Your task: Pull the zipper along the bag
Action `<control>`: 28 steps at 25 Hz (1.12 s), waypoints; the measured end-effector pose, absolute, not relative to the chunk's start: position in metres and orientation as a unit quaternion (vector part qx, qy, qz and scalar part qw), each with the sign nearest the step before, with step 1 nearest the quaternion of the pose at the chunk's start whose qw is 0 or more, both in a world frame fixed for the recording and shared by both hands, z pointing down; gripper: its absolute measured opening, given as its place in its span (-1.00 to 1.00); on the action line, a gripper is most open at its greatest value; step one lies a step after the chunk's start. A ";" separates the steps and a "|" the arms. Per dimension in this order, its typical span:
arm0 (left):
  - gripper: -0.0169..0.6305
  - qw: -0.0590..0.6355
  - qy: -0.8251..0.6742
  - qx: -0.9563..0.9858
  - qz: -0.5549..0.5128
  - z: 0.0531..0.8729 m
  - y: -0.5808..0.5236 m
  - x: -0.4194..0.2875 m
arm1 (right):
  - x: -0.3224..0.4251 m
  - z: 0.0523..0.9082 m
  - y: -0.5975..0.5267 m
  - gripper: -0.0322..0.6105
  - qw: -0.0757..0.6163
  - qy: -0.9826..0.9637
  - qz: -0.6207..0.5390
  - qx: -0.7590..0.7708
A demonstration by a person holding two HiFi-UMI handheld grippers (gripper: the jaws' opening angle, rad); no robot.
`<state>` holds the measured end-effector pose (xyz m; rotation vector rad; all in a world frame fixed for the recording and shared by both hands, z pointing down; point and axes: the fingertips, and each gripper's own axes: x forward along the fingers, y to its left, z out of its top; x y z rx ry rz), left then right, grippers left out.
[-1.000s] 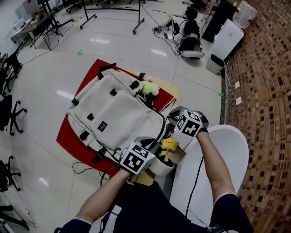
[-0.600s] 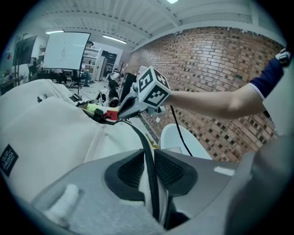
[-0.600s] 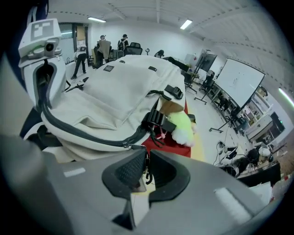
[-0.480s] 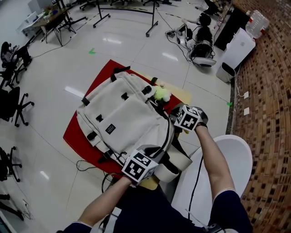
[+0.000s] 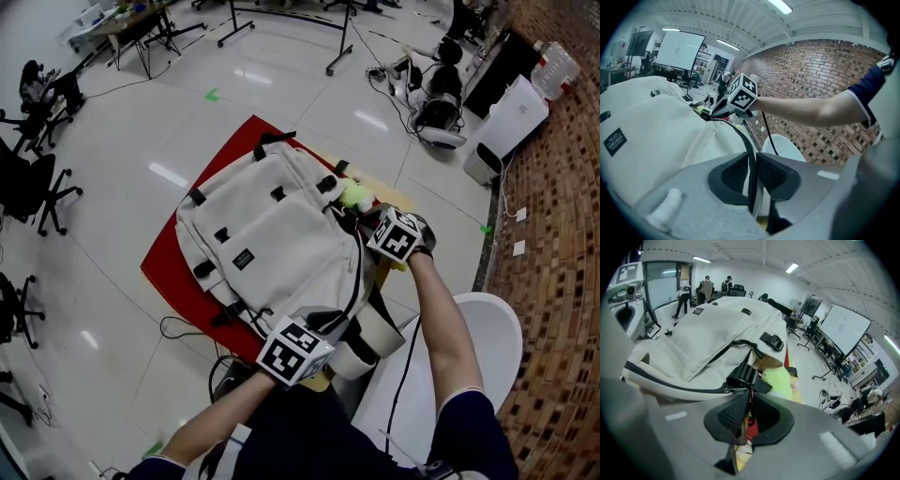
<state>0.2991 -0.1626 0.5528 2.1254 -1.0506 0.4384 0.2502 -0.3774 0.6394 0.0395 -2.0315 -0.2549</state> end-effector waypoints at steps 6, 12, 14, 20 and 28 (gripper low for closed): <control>-0.73 0.331 -0.425 0.830 0.145 0.543 -0.170 0.278 | 0.256 0.628 -0.370 -0.69 0.521 -0.846 -0.090 0.062; -0.74 0.271 -0.422 0.860 0.098 0.503 -0.170 0.231 | 0.256 0.555 -0.346 -0.74 0.431 -0.885 -0.061 0.163; -0.81 0.239 -0.411 0.876 0.086 0.490 -0.168 0.209 | 0.250 0.523 -0.327 -0.81 0.382 -0.900 -0.046 0.206; -0.94 0.163 -0.370 0.912 0.072 0.459 -0.156 0.146 | 0.221 0.448 -0.258 -0.88 0.236 -0.918 0.010 0.319; -0.94 0.126 -0.304 0.943 0.048 0.423 -0.147 0.120 | 0.215 0.385 -0.175 -0.88 0.109 -0.895 0.025 0.432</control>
